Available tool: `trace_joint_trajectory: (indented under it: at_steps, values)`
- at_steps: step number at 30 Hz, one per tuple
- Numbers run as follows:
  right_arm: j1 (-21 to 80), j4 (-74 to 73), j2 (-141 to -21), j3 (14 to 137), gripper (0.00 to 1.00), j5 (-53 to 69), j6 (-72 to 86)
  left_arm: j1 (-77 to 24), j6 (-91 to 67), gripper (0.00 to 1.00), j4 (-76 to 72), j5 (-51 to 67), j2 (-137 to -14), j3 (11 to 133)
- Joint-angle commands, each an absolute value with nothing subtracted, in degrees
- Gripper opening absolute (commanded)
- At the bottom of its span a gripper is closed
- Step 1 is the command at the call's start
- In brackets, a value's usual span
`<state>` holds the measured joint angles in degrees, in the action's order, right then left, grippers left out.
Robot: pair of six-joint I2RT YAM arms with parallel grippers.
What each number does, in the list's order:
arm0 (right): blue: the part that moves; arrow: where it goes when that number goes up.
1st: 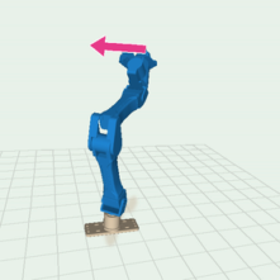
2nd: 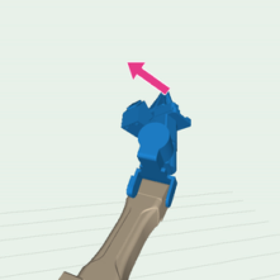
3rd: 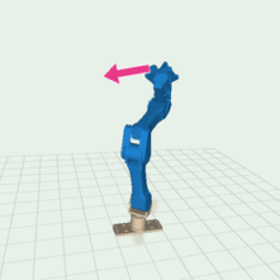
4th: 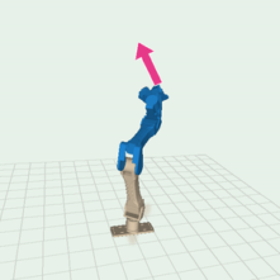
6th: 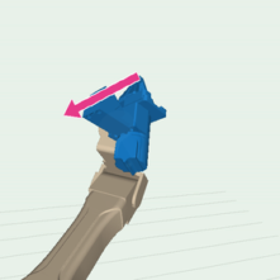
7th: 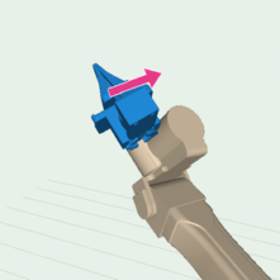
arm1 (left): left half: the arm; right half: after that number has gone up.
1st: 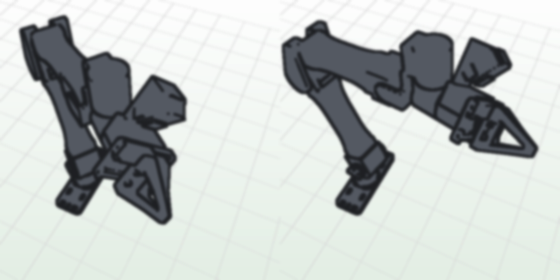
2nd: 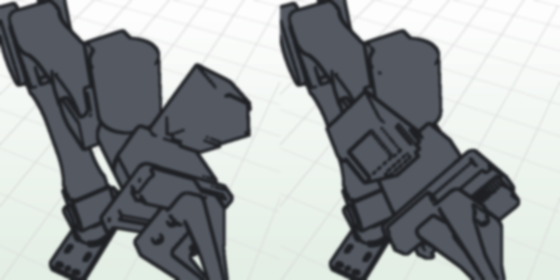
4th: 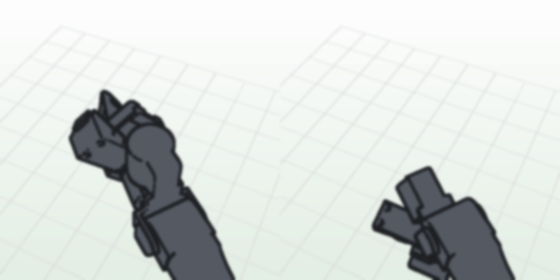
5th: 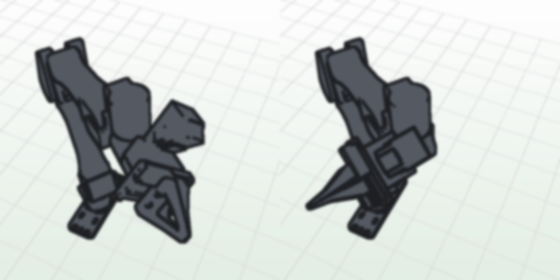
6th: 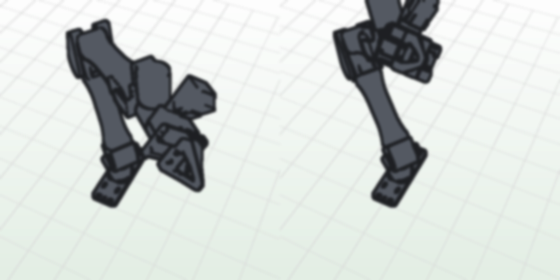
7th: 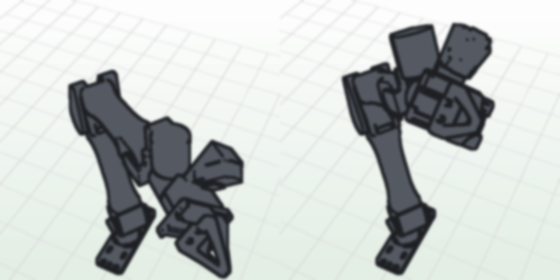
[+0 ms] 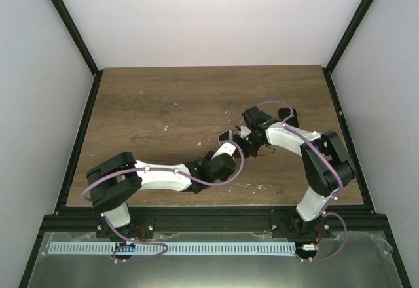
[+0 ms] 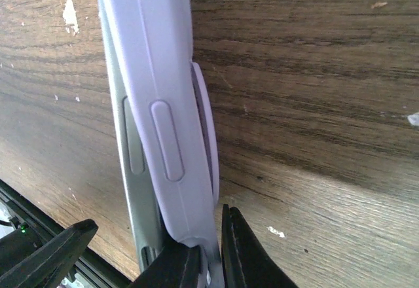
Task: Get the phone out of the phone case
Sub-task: Remove the phone case from the phone.
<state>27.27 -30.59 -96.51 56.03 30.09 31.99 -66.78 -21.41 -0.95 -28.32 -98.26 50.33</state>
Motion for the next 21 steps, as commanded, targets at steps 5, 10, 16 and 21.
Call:
trace_joint_trajectory:
  at_steps: [5,10,16,21]
  values:
    - [27.1,-29.3,-96.4,56.9,0.01,33.5,32.3,-66.7,-20.9,0.57,3.6,-33.3,-103.5,53.4]
    - [26.6,-28.2,-95.6,56.2,0.01,37.3,33.3,-68.0,-20.6,0.56,10.3,-41.4,-107.1,57.2]
    - [26.6,-27.6,-94.1,55.9,0.01,41.5,34.0,-68.3,-21.6,0.46,14.6,-45.5,-108.7,58.9]
    - [26.5,-27.5,-93.5,55.5,0.01,41.1,33.7,-68.3,-22.3,0.24,14.9,-46.2,-108.4,58.8]
